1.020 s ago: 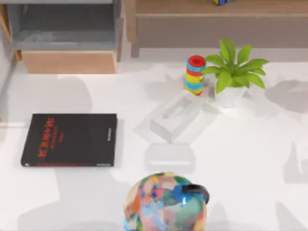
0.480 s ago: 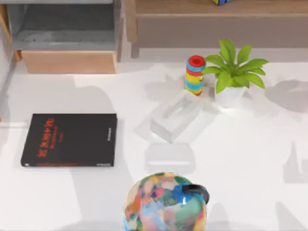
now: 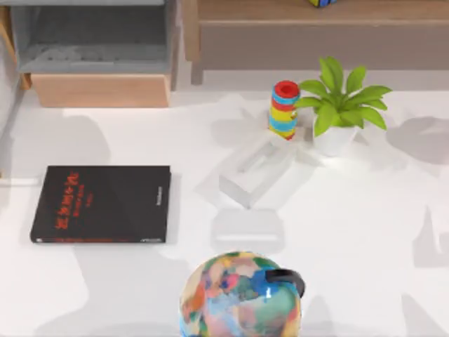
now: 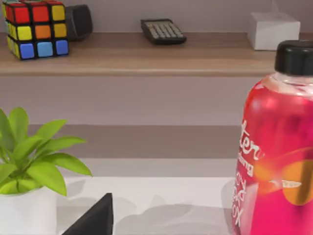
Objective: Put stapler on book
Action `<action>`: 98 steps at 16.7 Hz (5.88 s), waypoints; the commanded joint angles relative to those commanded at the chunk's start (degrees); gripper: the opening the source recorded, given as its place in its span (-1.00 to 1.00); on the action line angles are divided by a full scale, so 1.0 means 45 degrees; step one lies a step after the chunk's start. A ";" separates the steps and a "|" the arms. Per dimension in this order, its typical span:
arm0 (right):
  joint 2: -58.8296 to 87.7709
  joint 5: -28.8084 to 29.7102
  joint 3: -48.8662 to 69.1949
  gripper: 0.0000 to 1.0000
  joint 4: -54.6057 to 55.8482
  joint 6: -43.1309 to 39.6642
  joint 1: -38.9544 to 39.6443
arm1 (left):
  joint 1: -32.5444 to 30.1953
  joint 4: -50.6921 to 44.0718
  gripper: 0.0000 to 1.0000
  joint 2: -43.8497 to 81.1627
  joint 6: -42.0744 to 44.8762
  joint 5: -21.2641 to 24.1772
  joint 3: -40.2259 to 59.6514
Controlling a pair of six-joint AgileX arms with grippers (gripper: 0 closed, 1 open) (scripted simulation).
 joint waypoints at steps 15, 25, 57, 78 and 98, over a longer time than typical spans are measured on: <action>0.0000 0.0000 0.0000 1.00 0.0000 0.0000 0.0000 | -0.0134 0.0328 -0.36 0.0288 -0.0086 -0.0047 0.0061; 0.0000 0.0000 0.0000 1.00 0.0000 0.0000 0.0000 | -0.0134 0.0328 -1.00 0.0288 -0.0086 -0.0047 0.0061; 0.0000 0.0000 0.0000 1.00 0.0000 0.0000 0.0000 | -0.5101 0.2775 -1.00 -1.0182 -0.5662 -0.0014 -1.0621; 0.0000 0.0000 0.0000 1.00 0.0000 0.0000 0.0000 | -0.8198 0.5572 -1.00 -0.9051 -0.7928 -0.1068 -1.4583; 0.0000 0.0000 0.0000 1.00 0.0000 0.0000 0.0000 | -0.8198 0.5572 1.00 -0.9051 -0.7928 -0.1068 -1.4583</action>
